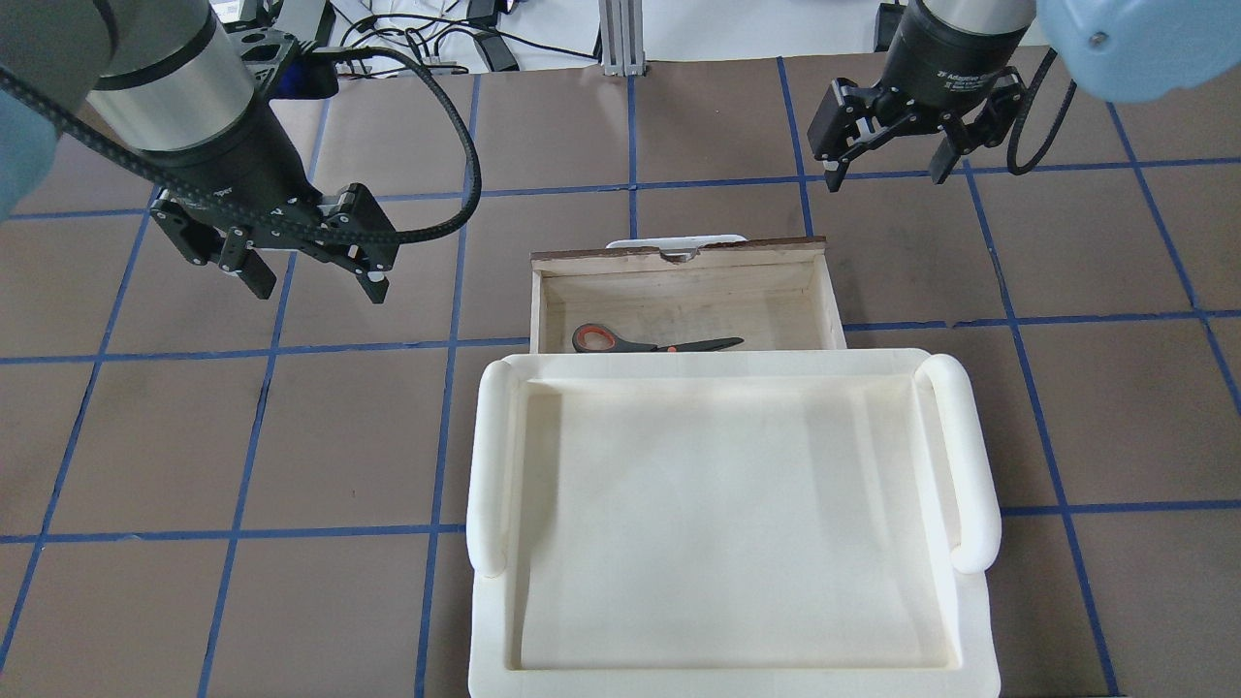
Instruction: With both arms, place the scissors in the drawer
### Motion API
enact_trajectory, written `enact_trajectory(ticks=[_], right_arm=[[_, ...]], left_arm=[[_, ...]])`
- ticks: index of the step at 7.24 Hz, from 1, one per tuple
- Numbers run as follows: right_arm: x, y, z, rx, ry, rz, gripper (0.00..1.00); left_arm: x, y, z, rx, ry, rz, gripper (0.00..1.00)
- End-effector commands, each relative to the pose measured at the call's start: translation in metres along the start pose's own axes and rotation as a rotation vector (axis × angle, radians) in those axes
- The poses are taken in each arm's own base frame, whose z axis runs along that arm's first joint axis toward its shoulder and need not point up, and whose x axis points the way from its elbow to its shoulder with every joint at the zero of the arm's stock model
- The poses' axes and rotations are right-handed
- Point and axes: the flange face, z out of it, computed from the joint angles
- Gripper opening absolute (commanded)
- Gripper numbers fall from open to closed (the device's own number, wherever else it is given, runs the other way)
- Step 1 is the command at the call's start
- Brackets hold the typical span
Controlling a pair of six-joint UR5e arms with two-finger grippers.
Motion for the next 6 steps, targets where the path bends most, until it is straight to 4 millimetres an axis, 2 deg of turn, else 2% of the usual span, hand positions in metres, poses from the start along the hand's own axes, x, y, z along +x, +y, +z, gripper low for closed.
enact_trajectory(ticks=[1,6], right_arm=[[0.0000,0.0000,0.0003,-0.001,0.000,0.000,1.00],[0.0011,-0.0001,-0.0004,-0.001,0.003,0.000,1.00]], left_arm=[[-0.0021,0.0026,0.0012,-0.003,-0.010,-0.027,1.00],[-0.0051,0.0031,0.0066,-0.007,0.003,-0.033,1.00]])
